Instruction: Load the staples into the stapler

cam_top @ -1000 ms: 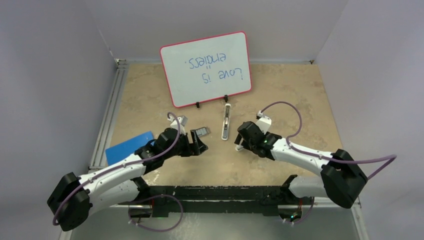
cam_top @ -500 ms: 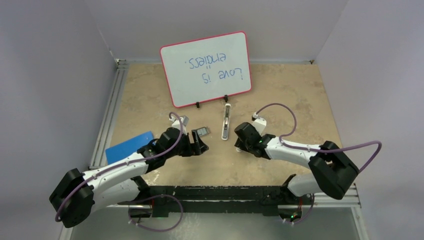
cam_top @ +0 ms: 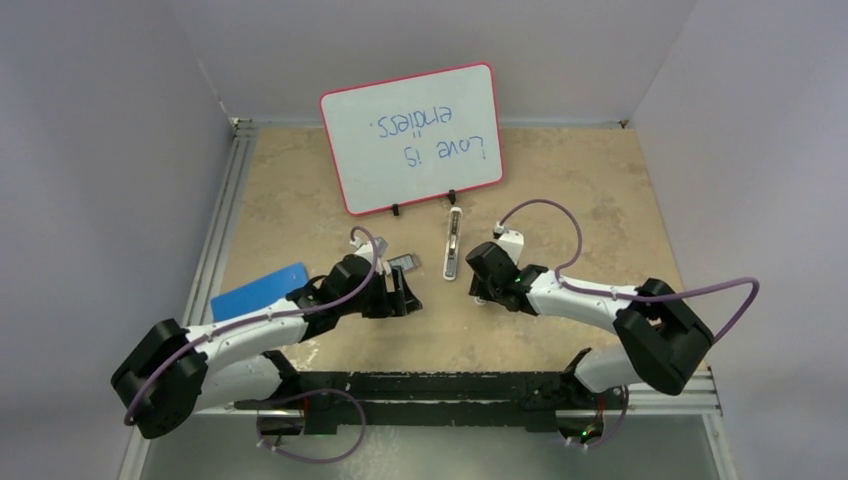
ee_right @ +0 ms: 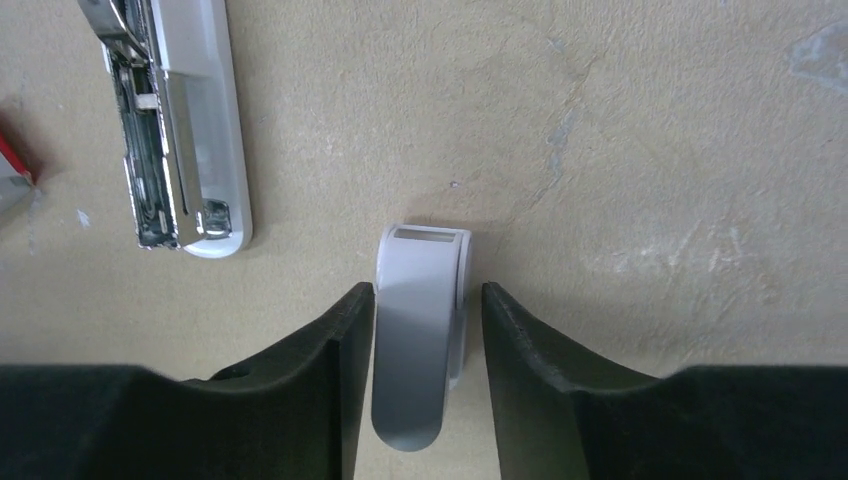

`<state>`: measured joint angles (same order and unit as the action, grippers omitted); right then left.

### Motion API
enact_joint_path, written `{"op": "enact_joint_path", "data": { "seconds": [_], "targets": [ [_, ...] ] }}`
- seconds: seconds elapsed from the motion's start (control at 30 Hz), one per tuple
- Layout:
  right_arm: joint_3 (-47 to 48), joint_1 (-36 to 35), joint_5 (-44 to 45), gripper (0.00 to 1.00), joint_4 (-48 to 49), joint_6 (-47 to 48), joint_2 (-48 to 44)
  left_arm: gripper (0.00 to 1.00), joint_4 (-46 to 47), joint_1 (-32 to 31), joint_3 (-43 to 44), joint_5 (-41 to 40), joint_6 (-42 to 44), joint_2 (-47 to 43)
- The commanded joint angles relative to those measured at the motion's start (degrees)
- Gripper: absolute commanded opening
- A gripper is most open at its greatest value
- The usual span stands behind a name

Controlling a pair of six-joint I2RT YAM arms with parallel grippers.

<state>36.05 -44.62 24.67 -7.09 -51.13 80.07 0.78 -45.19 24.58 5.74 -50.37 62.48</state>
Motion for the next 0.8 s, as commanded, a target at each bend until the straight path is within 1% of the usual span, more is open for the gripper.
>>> {"op": "enact_joint_path", "data": {
  "seconds": [0.0,0.1,0.17,0.2,0.33,0.43,0.5,0.63,0.7,0.77],
  "targets": [
    [4.04,-0.09,1.02,0.56,-3.71,2.59,-2.51,0.77,4.37,-0.42,1.27,4.64,-0.37,3.21],
    [5.94,-0.12,1.6,0.64,-7.66,2.34,-3.85,0.8,6.0,-0.48,0.84,4.96,-2.05,4.72],
    [6.21,-0.27,1.78,0.65,-9.56,1.77,-5.05,0.8,6.82,-0.45,1.01,4.99,-3.25,5.78],
    [6.23,-0.28,1.62,0.65,-10.17,1.57,-5.68,0.8,6.86,-0.47,1.19,4.84,-3.82,6.38],
    [5.61,-0.84,-0.18,0.57,-10.92,0.71,-6.94,0.8,8.76,-0.51,1.39,5.06,-5.49,8.75],
    [5.02,-1.28,-0.82,0.55,-11.51,0.51,-5.01,0.82,11.74,-0.79,1.15,6.08,-5.72,10.78],
    [4.82,-1.87,-0.67,0.54,-12.16,-0.18,-3.23,0.83,12.76,-1.31,1.64,6.45,-4.96,12.0],
    [4.64,-3.9,-1.7,0.53,-11.59,-1.24,-2.61,0.83,14.11,-2.12,2.85,6.73,-4.06,13.74],
    [4.77,-4.55,-1.79,0.51,-11.67,-1.82,-2.34,0.8,15.11,-2.31,3.17,7.23,-4.08,14.77],
    [4.97,-4.9,-1.59,0.45,-12.03,-2.17,-1.93,0.75,16.68,-2.44,3.25,7.62,-4.54,15.85]
  ]
}}
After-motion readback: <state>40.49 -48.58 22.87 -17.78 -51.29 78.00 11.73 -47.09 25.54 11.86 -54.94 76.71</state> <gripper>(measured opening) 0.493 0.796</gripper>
